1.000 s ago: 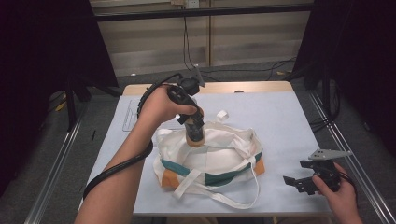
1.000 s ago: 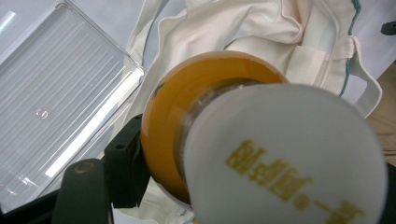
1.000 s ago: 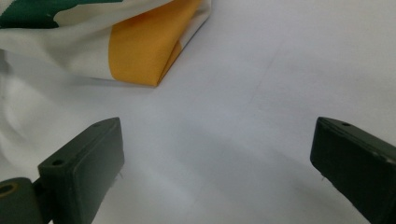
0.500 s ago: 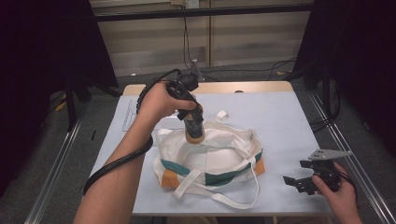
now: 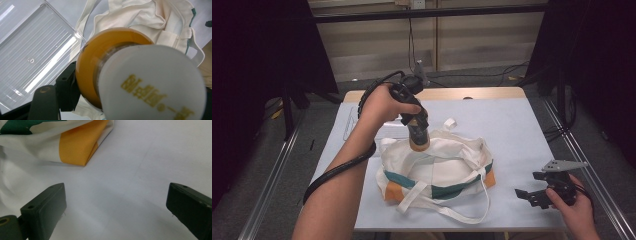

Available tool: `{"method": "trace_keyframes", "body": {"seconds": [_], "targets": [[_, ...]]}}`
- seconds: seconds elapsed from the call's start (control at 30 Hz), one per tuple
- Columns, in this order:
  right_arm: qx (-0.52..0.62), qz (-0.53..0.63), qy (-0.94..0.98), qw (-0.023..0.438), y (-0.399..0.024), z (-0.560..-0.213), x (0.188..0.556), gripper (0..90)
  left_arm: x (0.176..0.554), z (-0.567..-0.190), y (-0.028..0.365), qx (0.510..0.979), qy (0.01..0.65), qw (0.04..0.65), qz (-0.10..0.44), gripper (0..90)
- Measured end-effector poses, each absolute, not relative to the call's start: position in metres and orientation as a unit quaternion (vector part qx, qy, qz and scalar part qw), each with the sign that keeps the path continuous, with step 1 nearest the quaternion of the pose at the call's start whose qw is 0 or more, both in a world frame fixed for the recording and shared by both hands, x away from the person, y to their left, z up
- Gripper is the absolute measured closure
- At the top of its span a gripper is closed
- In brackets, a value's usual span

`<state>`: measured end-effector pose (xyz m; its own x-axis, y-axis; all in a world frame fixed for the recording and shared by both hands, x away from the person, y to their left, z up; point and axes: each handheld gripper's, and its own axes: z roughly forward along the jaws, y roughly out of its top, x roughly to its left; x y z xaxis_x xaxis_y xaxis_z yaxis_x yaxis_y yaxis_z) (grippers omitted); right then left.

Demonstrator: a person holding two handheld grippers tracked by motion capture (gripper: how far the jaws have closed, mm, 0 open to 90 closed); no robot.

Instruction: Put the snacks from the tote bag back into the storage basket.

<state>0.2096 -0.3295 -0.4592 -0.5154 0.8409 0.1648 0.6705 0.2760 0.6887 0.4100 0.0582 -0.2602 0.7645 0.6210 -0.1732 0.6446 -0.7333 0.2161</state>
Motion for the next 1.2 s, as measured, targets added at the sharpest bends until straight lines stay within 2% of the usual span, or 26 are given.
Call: {"method": "trace_keyframes", "body": {"seconds": [1.2], "targets": [[0.477, 0.364, 0.791, 0.116, -0.329, -0.460, 0.210, 2.8, 0.431, -0.258, 0.063, 0.927, 0.349, 0.133, -0.036, 29.9]]}}
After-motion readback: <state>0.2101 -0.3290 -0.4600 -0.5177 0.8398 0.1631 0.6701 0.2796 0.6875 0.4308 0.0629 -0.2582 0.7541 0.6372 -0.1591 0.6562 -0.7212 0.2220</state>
